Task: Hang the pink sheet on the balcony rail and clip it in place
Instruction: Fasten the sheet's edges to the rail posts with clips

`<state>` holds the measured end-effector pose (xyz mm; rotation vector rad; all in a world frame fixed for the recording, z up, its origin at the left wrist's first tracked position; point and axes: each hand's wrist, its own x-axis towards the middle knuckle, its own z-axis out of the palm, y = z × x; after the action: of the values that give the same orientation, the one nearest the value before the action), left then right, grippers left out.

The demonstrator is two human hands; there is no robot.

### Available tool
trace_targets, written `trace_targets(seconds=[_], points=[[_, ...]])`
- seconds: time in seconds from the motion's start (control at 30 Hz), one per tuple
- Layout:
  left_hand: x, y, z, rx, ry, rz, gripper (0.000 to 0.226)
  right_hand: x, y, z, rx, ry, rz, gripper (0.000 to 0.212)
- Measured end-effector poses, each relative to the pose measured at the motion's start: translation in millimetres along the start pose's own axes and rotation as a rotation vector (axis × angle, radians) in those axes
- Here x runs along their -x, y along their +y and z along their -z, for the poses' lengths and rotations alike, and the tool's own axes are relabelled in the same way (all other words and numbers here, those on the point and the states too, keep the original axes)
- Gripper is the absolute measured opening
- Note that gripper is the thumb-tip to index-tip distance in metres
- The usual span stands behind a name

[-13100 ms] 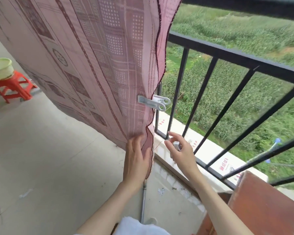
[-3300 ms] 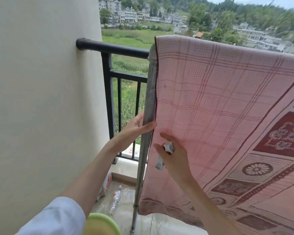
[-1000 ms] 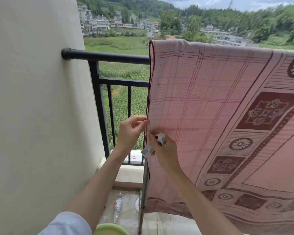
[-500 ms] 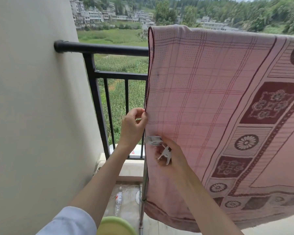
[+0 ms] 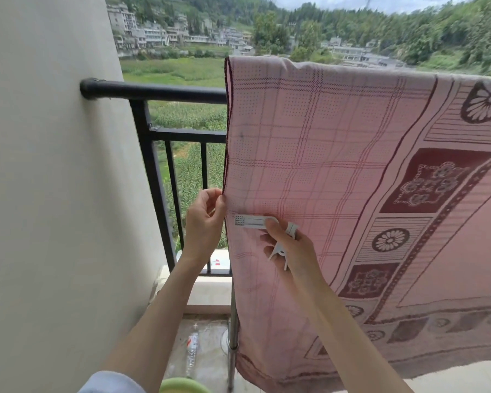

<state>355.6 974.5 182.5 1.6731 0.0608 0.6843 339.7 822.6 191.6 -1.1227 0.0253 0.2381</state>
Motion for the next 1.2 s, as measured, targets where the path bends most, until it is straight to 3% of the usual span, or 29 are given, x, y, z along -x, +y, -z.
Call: trace_targets(seconds=[0.07, 0.33, 0.43, 0.6, 0.73, 0.8, 0.97, 1.2], points=[[2.4, -1.9, -1.3, 0.012, -0.015, 0.016, 0.007, -4.8, 1.5, -3.2, -0.018, 0.014, 0.02, 0.003], [14.0, -0.7, 5.7, 0.15, -0.172, 0.038, 0.024, -12.6, 14.7, -3.6, -0.049, -0.036, 0.114, 0.003], [11.0, 0.6, 5.6, 0.1, -0.128, 0.054, 0.021, -12.9, 19.1, 0.1, 0.02, -0.035, 0.147, 0.004], [2.7, 4.7, 15.7, 0.056, -0.174, 0.132, 0.011, -9.8, 36.7, 5.0, 0.147, -0.036, 0.047, 0.009], [-3.8, 9.0, 22.8, 0.026, -0.229, 0.172, 0.008, 3.7, 63.5, -9.0, -0.148, -0.059, -0.303, 0.02], [-6.5, 11.3, 25.1, -0.004, -0.249, 0.183, 0.005, 10.1, 75.6, -18.1, -0.297, -0.051, -0.404, 0.015], [-11.7, 16.1, 30.6, -0.067, -0.269, 0.229, 0.004, 8.4, 95.2, -38.1, -0.568, -0.11, -0.422, 0.039], [-13.1, 21.3, 29.4, -0.176, -0.25, 0.263, 0.012, 6.9, 105.7, -54.0, -0.742, -0.058, -0.401, 0.018]])
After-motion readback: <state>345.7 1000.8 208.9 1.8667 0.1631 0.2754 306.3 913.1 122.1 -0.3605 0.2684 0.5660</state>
